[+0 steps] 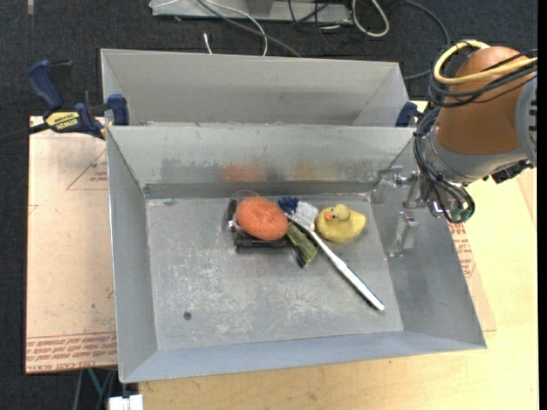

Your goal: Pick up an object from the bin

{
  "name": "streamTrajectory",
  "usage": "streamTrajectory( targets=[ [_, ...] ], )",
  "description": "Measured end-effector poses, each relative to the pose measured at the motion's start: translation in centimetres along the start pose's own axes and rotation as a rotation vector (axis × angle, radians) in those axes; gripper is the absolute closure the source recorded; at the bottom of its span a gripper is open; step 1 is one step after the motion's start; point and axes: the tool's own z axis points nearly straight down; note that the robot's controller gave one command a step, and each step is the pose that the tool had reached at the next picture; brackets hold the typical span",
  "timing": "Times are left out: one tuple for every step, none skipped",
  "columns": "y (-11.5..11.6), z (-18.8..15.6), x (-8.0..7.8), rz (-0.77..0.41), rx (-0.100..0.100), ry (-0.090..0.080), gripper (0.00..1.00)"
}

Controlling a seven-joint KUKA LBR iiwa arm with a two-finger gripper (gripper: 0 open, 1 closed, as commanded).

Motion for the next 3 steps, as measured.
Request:
streamTrajectory(
  targets=[
    [0.1, -0.5, -0.2, -0.004, 0.001, -0.008, 0.00],
    [4.3, 11.9, -5.0, -0.140, -0.001, -0.009, 0.00],
    [3.9, 7.0, -5.1, -0.310, 0.006, -0.021, 0.00]
  ],
)
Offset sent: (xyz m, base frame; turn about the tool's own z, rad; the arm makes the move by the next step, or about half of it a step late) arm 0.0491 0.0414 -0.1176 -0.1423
